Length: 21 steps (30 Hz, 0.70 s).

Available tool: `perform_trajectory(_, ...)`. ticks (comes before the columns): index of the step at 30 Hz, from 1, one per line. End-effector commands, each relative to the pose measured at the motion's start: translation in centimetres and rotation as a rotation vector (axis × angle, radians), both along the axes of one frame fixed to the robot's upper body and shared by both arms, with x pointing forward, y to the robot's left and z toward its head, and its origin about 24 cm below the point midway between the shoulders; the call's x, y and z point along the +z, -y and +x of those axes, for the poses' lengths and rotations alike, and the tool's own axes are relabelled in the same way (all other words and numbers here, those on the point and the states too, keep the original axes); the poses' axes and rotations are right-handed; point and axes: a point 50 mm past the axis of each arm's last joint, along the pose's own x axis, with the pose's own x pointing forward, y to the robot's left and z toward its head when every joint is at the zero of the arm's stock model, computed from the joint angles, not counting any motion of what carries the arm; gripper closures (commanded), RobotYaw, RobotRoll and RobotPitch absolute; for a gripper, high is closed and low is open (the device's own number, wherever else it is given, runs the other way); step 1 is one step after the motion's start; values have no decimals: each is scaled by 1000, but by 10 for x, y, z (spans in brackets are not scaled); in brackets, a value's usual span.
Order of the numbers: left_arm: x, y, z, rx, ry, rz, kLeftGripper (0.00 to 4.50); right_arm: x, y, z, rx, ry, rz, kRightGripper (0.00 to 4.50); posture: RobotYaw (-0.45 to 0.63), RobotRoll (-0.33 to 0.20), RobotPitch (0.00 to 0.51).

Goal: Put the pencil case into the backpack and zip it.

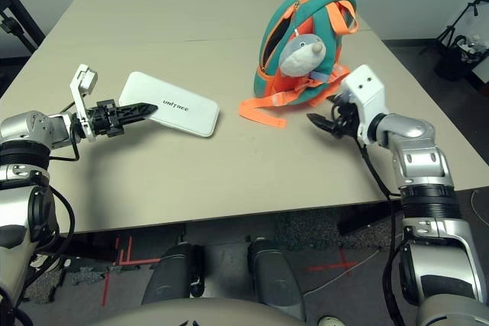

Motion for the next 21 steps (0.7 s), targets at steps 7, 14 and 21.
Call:
perform_trajectory(7,22,5,4,100,197,-79,3403,13,-7,12,-84,42,245,0,-122,0,92)
perform_trajectory(14,26,6,4,138,229,-80,3403,15,-11,13,-82,38,280,0,-120,0,89)
perform_trajectory(21,35,12,8,141,274,-73,3403,13,-13,12,-73,37,294,0,-120,0,83)
